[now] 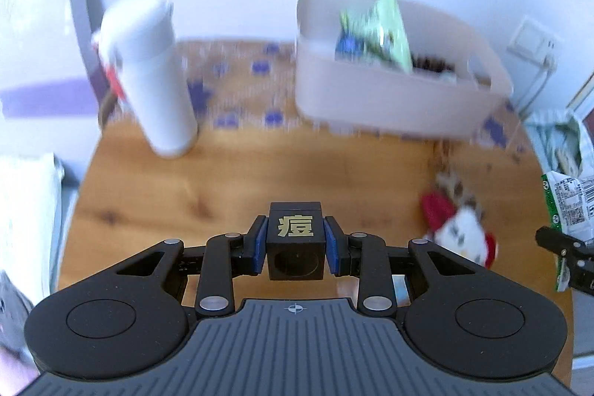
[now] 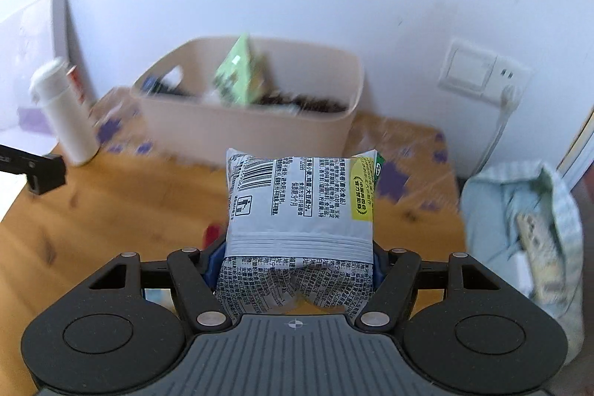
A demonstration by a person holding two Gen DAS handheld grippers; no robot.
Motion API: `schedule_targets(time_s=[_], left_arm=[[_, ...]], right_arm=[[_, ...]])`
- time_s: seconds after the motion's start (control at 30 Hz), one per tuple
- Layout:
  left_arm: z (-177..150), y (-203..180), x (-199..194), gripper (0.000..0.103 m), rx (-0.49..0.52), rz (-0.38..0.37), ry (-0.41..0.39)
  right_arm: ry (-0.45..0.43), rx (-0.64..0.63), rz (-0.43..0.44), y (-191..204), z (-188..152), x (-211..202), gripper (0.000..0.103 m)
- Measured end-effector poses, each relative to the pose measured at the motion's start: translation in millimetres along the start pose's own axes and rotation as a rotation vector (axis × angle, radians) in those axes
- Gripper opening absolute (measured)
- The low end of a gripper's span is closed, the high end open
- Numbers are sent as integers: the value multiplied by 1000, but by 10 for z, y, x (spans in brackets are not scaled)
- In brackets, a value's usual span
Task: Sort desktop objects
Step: 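Carry the snack bag and black box to the beige basket and release them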
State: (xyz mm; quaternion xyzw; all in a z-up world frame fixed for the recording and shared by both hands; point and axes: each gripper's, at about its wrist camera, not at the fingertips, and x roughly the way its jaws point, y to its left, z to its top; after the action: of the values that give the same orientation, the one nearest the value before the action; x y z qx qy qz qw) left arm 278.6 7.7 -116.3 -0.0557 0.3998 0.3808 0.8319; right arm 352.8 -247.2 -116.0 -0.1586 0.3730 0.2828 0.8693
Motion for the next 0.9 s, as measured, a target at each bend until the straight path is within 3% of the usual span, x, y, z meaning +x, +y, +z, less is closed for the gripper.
schedule_targets(time_s=[0.47,0.6,0.9], left_arm=[[1282,-256,227,32,89,-7,-174],[1505,-352,390,32,94,-10,-189],[1808,-691,833,32,212,17,-171]], right_arm=[[-112,8,-47,-348,970,408,67],[-105,60,-12,-418,1188,618,67],[-37,-54,-11,-146,1474,1206,67]])
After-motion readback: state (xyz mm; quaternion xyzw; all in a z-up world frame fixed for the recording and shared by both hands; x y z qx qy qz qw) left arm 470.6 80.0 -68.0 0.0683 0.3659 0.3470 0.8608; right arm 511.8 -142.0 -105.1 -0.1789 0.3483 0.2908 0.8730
